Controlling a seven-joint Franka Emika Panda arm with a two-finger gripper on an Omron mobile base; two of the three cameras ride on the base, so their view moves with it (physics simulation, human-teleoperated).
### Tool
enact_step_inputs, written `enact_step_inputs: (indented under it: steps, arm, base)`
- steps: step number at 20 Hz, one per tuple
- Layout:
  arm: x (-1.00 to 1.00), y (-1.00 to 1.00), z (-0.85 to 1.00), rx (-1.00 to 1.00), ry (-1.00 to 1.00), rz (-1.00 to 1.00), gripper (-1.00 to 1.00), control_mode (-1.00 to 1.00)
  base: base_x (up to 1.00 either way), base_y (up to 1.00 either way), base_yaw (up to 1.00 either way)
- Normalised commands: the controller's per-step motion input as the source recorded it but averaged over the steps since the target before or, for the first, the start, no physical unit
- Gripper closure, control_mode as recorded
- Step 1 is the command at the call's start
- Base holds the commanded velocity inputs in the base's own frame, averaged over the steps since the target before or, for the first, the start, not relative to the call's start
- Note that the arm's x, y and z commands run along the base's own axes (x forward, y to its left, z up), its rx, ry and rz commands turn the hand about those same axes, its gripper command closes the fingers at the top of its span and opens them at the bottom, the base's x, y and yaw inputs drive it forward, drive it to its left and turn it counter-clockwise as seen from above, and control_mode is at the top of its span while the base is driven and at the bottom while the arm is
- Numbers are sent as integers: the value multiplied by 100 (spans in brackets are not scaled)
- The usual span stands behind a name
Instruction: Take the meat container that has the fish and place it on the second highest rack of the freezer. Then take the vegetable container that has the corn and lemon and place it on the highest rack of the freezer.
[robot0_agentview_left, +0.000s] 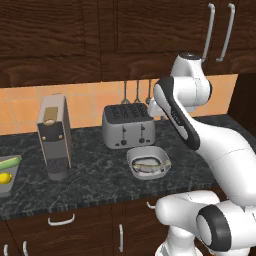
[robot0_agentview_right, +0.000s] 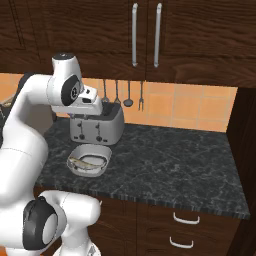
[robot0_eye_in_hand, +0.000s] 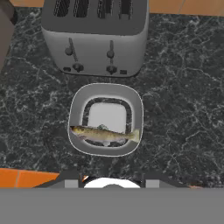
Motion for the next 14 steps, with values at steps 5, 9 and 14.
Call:
enact_step_inputs:
  steps: [5,9,14]
  arm:
    - [-23,-1,-3,1,0,-2,-100,-100]
    - [-20,-5,-34,5,6,-20,-100,-100]
    - [-18,-9,-60,8,23,-35,-100,-100]
  base:
    - [0,0,0]
    - [0,0,0]
    - [0,0,0]
